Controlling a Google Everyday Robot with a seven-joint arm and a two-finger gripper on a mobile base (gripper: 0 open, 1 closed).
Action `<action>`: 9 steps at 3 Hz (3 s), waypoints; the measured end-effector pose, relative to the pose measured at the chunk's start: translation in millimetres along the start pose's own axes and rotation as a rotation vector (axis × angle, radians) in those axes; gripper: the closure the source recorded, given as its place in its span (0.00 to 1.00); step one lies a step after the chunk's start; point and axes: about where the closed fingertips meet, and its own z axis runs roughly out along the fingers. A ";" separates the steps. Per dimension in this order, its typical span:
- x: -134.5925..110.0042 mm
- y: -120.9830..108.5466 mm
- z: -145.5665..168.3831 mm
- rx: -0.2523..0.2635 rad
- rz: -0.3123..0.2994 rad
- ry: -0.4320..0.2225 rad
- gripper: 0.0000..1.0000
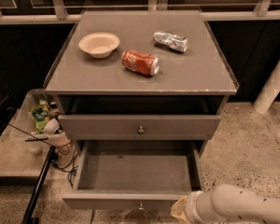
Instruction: Close middle drawer
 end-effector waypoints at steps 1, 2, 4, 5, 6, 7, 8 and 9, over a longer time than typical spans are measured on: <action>-7.3 10.2 27.5 -0.002 -0.023 -0.021 1.00; -6.8 10.8 49.8 0.001 -0.032 -0.020 1.00; -10.7 8.3 52.9 0.003 -0.043 -0.020 0.59; -10.7 8.4 52.9 0.003 -0.043 -0.020 0.36; -10.7 8.4 52.9 0.003 -0.043 -0.020 0.12; -14.5 -1.8 56.3 0.008 -0.060 -0.028 0.00; -14.1 0.0 56.0 0.008 -0.060 -0.028 0.19; -17.7 -19.4 55.9 0.009 -0.068 -0.059 0.42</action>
Offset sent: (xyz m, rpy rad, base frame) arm 0.0185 0.0381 -0.0799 -0.0331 -0.0232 0.0298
